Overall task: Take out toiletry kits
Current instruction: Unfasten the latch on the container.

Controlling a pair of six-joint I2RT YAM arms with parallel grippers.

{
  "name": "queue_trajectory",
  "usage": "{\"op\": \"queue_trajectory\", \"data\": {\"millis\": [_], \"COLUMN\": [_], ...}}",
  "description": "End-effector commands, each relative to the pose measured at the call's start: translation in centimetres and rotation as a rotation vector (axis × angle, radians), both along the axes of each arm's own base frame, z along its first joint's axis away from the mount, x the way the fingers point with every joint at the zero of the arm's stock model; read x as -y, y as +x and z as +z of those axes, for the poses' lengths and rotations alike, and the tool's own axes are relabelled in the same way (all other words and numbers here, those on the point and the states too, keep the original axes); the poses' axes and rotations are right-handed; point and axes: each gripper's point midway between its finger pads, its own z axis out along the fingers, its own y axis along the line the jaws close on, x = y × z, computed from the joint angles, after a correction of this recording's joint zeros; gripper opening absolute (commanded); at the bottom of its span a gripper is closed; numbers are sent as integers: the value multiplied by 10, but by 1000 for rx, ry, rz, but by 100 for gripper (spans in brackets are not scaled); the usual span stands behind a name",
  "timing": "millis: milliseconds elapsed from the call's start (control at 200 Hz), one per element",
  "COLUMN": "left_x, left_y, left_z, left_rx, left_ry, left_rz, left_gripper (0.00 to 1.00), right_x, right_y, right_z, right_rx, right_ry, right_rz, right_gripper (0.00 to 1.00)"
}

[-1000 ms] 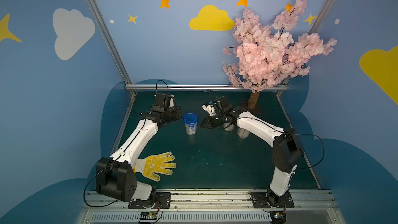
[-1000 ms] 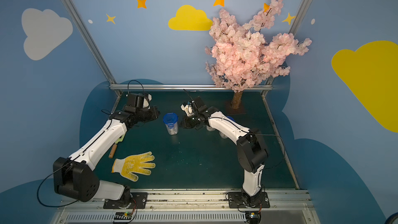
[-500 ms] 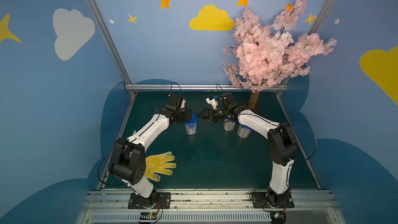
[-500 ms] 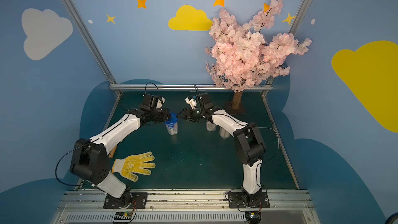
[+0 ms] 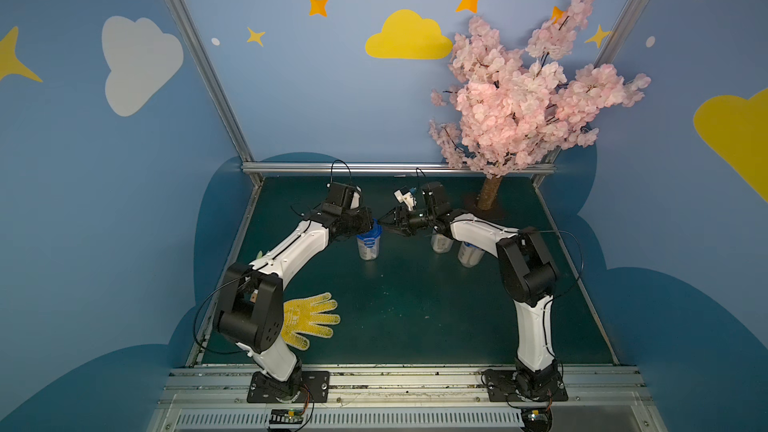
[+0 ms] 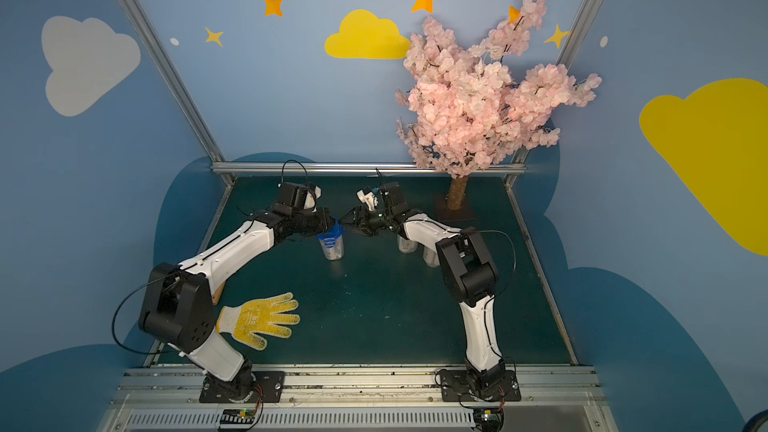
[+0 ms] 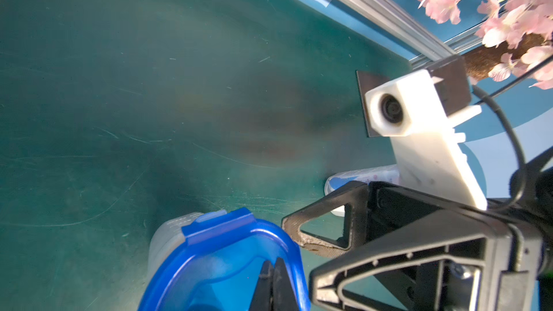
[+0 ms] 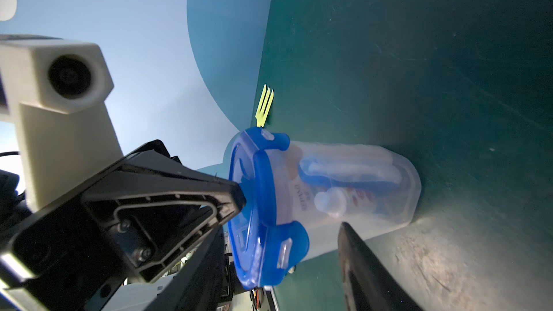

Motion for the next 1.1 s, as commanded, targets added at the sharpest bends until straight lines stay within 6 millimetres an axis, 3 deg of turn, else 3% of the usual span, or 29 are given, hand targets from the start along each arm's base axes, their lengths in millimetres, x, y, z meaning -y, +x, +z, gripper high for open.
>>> {"op": "queue_trajectory", "data": {"millis": [0,245,411,736,906,1091], "left_x": [-10,-10,-11,-12,-14,-16], "left_y": [-28,-32,-37,-44,-48,-55], "left_z": [-45,-54,-60,-71,-77,-88], "left_rx": [-158,-176,-188,-211,-221,-247], "left_ry": [61,50,43,43,46,51], "left_rz": [3,7,10,12,13,17], "left_gripper": [2,2,2,2,2,2], "right_x": [-11,-18,-16,-11,-11,-10], "right_y": [-1,-7,-10,-16,-22,-25], "right_z": [14,8,12,1,6,25], "right_rx": [25,-22,-24,-51,-51,-16], "right_ry": [52,96,105,84,125,189], "right_rz": [25,34,35,30,37,42], "right_gripper": [60,60,59,61,59,58]}}
